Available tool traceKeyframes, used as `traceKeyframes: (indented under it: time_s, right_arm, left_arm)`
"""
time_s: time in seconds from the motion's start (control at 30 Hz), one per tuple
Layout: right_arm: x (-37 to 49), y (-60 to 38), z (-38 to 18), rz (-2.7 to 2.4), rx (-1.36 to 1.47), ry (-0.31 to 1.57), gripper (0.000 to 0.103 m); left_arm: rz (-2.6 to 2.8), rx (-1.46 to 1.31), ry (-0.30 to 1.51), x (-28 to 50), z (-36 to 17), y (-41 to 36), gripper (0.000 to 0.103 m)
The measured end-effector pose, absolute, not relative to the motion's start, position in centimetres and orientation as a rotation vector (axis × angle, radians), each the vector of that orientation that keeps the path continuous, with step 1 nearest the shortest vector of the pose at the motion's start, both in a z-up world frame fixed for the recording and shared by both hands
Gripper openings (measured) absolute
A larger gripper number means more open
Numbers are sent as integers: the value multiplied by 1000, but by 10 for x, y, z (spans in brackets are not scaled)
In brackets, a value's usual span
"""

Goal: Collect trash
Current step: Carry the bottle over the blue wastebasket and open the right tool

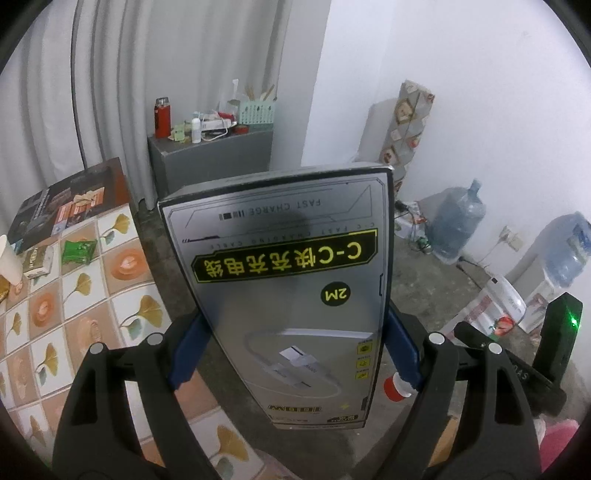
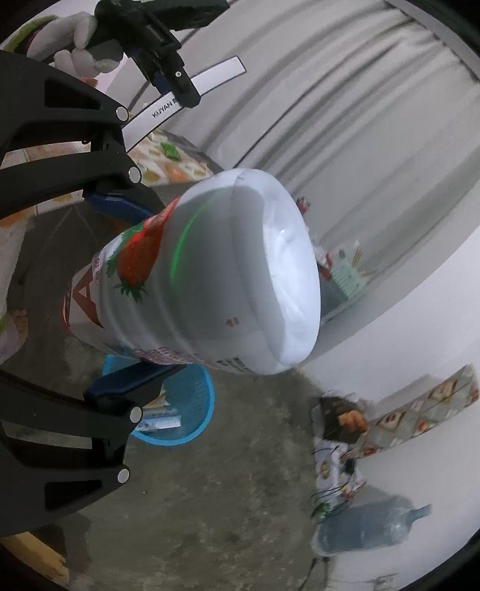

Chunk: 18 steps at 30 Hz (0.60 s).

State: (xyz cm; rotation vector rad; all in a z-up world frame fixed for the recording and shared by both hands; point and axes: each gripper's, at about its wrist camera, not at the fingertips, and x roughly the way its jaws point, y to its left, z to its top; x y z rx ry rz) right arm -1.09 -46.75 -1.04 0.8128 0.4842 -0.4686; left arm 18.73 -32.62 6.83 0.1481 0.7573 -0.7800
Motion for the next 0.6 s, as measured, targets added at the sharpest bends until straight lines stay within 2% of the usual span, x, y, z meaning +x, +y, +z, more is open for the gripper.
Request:
traceKeyframes:
  time_s: [0.33,0.43,0.5,0.6]
  right_arm:
    - [79,-527,-88,-504,890,643,66]
    - [100,-552,-129,-519,927,714,67]
    - [103,-566,-160,-552,957,759,80]
    - [91,-584,-212,-636,1030,869,80]
  left_arm:
    - [-714,142,814,230,33,-351,80]
    - [-702,154,831,241,22,-359,80]
    - [-704,150,855,247,14,-366,80]
    - [-714,123,909,255,-1,-379,80]
